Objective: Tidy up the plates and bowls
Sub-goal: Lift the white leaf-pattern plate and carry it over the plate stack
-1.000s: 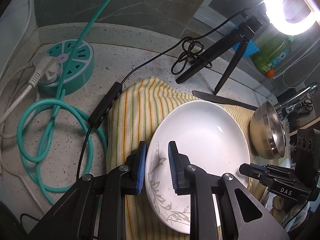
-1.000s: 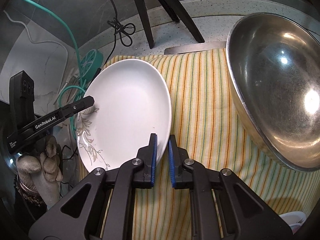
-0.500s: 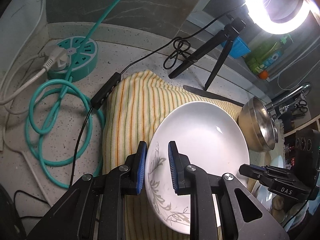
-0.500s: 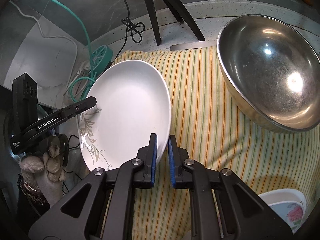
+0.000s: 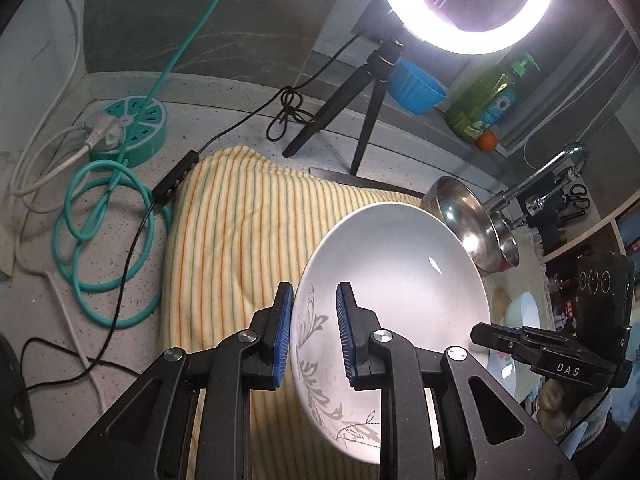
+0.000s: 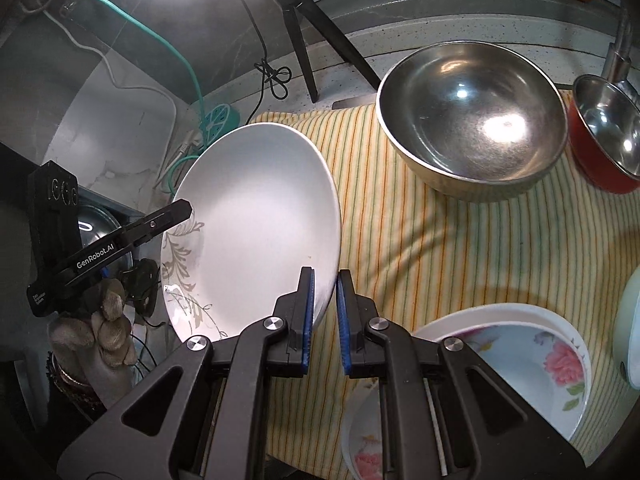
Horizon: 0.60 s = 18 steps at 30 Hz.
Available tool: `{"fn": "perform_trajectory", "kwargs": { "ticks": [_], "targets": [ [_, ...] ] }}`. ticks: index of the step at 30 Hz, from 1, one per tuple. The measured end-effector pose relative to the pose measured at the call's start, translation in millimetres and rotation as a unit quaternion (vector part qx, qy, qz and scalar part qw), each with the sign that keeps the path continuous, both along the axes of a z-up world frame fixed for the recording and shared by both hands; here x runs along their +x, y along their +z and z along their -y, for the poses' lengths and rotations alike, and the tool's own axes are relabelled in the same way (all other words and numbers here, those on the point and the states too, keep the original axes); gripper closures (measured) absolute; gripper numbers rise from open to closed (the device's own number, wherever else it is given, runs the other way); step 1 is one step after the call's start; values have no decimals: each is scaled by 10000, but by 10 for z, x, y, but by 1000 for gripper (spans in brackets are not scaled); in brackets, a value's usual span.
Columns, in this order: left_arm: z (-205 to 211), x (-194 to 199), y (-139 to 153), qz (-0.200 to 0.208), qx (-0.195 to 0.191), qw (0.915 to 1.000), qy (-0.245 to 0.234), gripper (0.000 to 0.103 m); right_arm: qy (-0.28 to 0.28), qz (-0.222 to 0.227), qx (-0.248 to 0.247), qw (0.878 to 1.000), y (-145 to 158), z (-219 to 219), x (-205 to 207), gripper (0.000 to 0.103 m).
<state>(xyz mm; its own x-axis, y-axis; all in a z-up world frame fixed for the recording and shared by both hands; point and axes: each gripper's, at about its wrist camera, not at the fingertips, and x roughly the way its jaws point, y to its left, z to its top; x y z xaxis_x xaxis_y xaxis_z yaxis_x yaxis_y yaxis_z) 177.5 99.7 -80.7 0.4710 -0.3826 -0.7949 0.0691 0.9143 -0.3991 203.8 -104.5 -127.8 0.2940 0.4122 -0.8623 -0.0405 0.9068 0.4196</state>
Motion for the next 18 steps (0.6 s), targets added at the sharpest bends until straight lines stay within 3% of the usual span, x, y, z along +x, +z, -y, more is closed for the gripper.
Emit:
{"fn": "perform_trajectory", "kwargs": {
  "ticks": [18],
  "targets": [
    [947,-513,41,-7,-140,9990,-414,83,-404,-15,-20,9992,166,989,-706,92]
  ]
}}
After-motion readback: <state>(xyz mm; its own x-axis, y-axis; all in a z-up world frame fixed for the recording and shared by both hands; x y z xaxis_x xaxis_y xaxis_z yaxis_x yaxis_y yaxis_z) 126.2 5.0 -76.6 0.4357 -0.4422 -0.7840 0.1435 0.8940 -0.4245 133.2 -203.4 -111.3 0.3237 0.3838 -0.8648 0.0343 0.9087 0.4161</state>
